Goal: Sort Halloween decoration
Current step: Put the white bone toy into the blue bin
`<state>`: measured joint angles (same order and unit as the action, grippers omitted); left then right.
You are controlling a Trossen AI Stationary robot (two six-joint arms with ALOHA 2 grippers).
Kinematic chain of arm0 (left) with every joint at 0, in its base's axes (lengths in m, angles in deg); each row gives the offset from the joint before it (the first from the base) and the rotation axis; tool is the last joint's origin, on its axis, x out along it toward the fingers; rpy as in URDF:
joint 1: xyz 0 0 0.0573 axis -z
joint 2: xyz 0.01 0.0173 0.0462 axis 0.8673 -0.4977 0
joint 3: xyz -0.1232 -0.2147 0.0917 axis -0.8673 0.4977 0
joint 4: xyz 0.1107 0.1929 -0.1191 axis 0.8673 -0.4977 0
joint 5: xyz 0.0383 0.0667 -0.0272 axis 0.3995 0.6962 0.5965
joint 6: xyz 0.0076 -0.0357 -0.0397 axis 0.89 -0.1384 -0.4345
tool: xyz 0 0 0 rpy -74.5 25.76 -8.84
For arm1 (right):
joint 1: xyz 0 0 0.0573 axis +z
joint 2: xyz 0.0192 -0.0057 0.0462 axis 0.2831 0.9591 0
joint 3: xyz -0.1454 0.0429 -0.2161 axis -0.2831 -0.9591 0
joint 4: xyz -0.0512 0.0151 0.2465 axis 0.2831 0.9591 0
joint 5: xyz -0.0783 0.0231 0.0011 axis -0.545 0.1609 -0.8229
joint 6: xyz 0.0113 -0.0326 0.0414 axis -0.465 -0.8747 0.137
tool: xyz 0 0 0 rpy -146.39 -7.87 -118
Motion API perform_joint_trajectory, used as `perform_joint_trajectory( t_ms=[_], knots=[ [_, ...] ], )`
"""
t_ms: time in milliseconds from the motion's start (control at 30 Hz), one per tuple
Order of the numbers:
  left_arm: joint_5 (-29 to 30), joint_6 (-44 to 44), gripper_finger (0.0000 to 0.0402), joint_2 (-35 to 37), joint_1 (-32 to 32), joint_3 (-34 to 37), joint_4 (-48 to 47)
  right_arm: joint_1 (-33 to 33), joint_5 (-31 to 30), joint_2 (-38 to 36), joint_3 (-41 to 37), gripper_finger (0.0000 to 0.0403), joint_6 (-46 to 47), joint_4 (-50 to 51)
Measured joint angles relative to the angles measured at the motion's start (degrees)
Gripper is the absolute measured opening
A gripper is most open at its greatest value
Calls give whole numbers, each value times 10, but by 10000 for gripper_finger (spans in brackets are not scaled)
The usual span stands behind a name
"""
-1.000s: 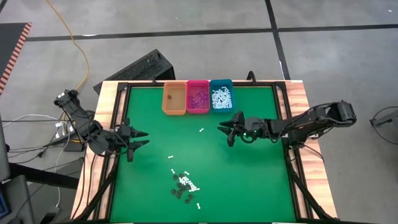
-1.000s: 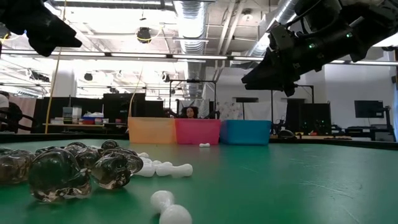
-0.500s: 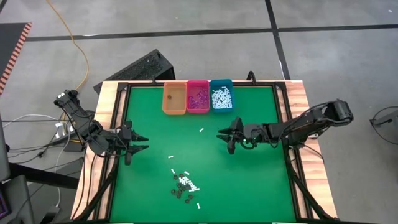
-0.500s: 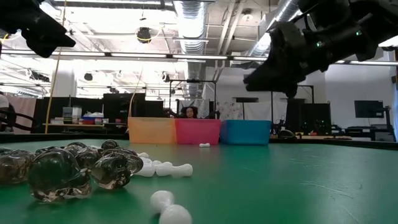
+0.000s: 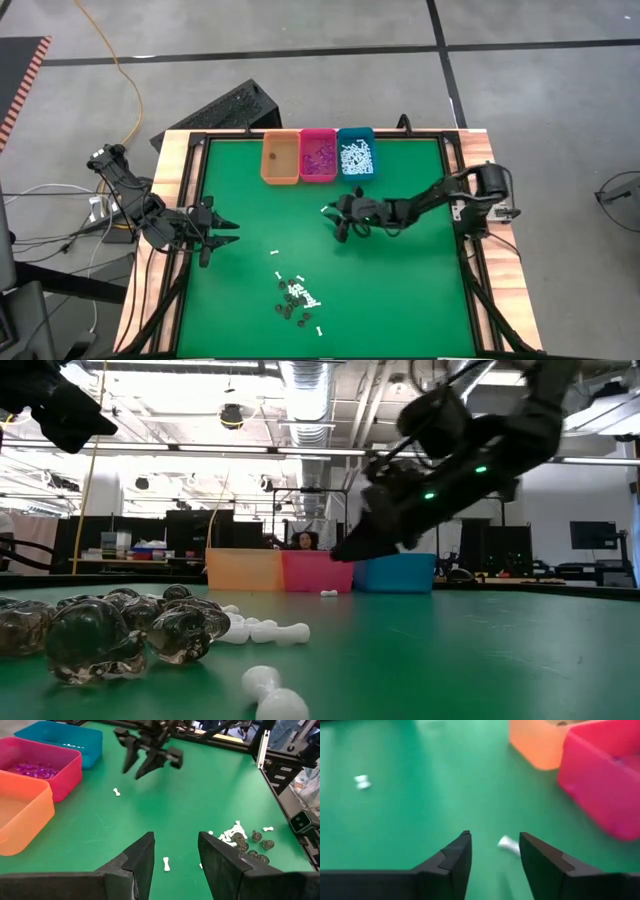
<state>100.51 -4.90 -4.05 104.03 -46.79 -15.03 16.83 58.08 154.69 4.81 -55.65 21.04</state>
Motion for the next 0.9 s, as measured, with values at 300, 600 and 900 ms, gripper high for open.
perform_joint_trajectory(
  t_ms=[300, 600, 900],
  knots=[
    [0, 0, 142, 0, 0, 0, -2, -55, 42, 85, 71, 254, -18, 4],
    [0, 0, 142, 0, 0, 0, -2, -70, 62, 129, 74, 255, 0, 5],
    [0, 0, 142, 0, 0, 0, -2, -61, 52, 156, 74, 159, 5, 21]
  ],
)
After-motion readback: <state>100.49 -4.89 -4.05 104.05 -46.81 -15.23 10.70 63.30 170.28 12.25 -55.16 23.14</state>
